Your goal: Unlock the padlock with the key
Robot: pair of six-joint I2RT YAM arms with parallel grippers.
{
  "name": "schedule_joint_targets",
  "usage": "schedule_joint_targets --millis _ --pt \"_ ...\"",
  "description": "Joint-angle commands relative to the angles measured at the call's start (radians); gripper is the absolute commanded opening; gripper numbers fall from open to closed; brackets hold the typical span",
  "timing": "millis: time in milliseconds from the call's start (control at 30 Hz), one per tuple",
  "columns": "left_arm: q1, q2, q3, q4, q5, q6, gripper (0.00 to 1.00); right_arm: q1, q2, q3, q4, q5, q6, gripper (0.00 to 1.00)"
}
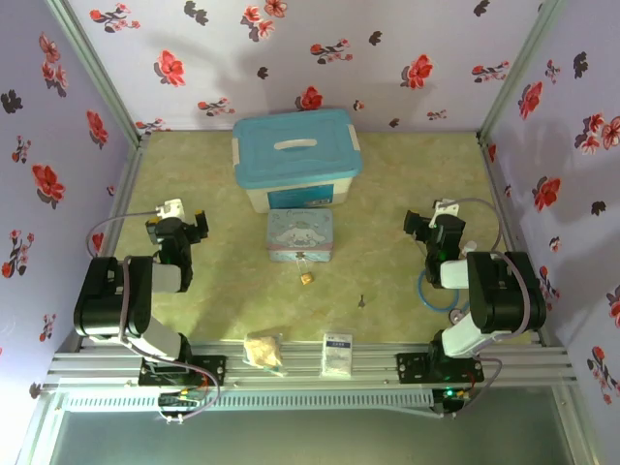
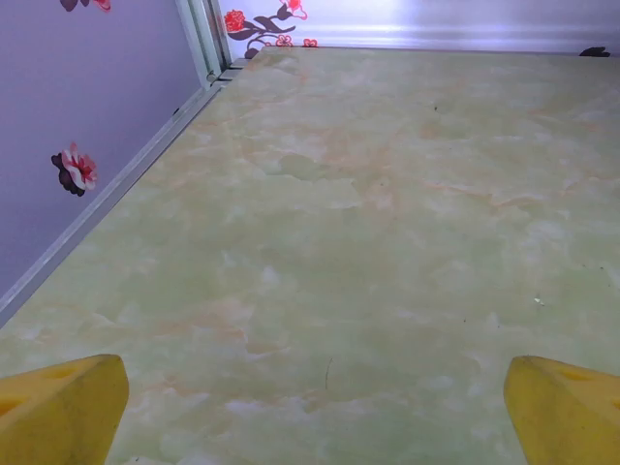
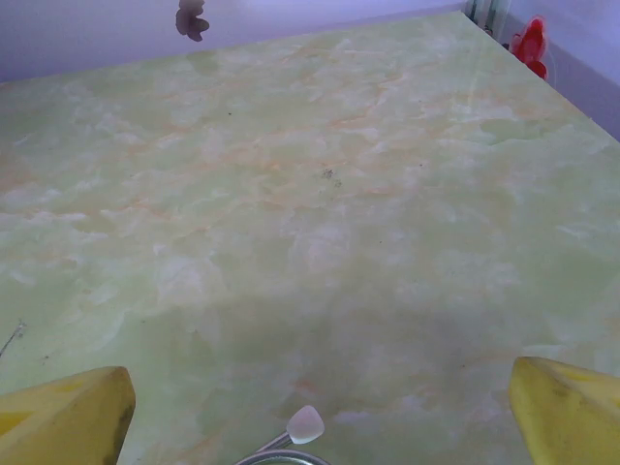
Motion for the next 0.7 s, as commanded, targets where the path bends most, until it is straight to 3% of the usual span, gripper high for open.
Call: schedule_joint_targets --millis 0,667 --pt "0.005 0.003 0.009 0.01 0.014 -0.003 1.0 -0.007 0.0 0.02 0.004 -0.006 -0.015 0.99" --pt "-0.001 0.004 0.012 0.008 0.013 0.006 1.0 -0.006 0.0 0.019 0.002 -0.006 -0.015 0.99"
